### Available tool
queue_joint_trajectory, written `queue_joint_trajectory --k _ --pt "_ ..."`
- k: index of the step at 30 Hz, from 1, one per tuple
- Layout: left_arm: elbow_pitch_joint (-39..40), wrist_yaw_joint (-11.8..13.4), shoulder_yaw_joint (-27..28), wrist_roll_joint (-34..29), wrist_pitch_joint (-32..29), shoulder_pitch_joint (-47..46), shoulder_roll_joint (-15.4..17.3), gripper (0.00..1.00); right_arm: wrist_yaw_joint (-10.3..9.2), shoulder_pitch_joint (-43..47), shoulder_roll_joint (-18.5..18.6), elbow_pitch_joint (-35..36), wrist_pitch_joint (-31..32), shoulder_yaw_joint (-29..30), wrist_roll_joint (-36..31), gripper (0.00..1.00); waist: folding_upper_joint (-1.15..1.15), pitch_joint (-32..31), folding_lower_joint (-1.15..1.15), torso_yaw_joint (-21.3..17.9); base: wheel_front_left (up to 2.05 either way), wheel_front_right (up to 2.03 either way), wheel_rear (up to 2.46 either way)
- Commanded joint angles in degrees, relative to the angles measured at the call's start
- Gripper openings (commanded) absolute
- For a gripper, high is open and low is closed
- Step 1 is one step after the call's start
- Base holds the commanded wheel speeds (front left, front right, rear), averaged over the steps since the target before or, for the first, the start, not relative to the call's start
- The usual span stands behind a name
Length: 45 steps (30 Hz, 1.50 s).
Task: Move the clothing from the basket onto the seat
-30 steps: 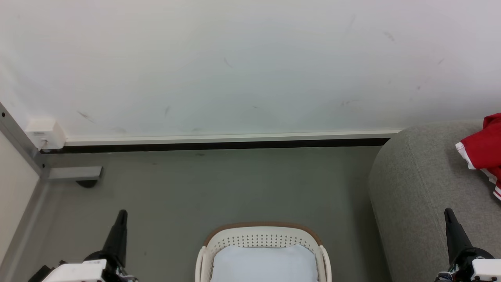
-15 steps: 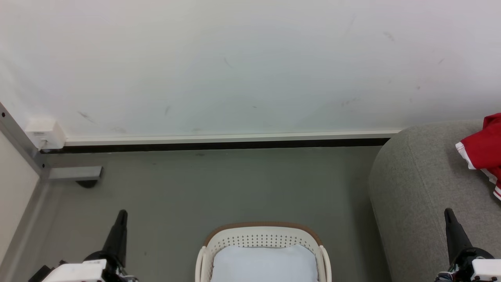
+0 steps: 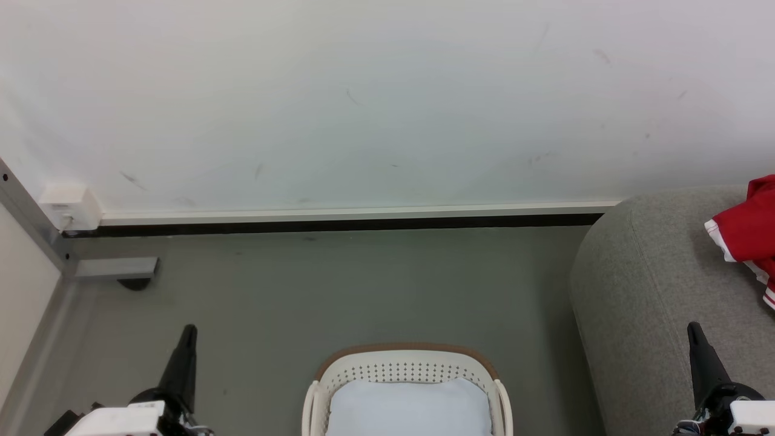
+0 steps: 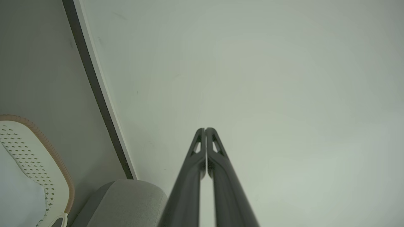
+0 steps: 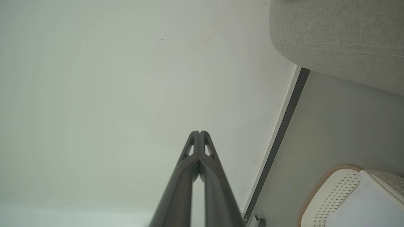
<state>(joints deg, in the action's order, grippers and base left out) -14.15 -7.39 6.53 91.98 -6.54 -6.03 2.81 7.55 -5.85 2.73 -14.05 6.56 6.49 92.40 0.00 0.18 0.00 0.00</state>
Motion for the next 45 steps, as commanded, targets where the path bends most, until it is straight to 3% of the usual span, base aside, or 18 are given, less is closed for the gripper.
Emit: queue_joint_trajectory --k 1,45 --pt "0.18 -0.26 0.11 0.79 -0.22 -0.51 0.10 0.00 -0.12 -0.67 0.27 0.25 0.16 0.22 0.04 0.00 0.00 0.00 0.00 0.00 0.00 0.00 0.00" --pt "0.19 -0.26 0.10 0.79 -0.20 -0.50 0.10 0.00 -0.12 -0.67 0.27 0.24 0.15 0.21 0.04 0.00 0.00 0.00 0.00 0.00 0.00 0.00 0.00"
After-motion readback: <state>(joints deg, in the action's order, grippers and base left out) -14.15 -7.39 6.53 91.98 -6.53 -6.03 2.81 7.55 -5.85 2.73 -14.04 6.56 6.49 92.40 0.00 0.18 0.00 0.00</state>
